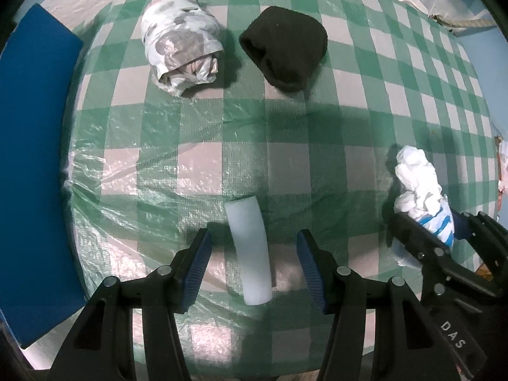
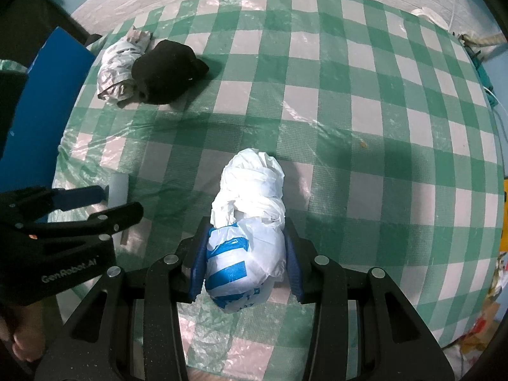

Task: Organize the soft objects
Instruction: 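Close the left gripper on the white foam block and lift it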

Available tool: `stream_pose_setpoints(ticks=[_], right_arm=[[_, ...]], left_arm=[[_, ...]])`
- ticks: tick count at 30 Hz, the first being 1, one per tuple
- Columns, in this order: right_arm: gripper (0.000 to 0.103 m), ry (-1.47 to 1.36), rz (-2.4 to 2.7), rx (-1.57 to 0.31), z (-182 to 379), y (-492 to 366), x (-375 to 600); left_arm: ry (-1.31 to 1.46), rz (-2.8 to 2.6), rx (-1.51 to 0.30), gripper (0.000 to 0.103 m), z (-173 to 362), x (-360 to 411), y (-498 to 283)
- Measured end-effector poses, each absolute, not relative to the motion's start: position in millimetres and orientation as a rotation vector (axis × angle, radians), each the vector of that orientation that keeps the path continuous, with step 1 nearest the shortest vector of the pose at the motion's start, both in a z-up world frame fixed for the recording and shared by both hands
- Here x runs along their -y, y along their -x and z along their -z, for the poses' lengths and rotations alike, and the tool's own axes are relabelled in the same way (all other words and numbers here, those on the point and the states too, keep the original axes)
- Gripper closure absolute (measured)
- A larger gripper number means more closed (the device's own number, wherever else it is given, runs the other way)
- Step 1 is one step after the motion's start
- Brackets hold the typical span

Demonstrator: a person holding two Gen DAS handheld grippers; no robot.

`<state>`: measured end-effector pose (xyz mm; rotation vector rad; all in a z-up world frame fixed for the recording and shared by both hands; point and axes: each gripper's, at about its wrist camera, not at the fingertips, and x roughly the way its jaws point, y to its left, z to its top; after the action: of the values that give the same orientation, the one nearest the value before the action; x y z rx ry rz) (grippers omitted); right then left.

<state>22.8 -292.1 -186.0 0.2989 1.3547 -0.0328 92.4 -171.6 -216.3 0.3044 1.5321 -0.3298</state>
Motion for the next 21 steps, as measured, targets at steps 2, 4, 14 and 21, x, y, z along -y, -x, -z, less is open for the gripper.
stream_pose_setpoints(ticks=[2,4,14,21], right_arm=[[0.061,-0.302,0.034,-1.353,184.3,-21.2,295.1],[0.061,-0.302,0.035,-1.35,182.5,-20.9,296.0],[0.061,-0.289,0.027,-1.339,174.4,-23.9,283.7],[0.061,-0.243,0.021,-1.321,161.4,-27.0,269.0]], left_arm=[[-0.319,0.333,-1.523,0.056,221.7,177.1,-93.7],[-0.344,0.34,-1.513,0.067,221.6,184.7,-89.2],[-0.381,0.376,-1.47,0.088,219.7,192.2,-74.7],[-0.37,0.388,-1.426,0.088,204.2,180.8,-80.2]])
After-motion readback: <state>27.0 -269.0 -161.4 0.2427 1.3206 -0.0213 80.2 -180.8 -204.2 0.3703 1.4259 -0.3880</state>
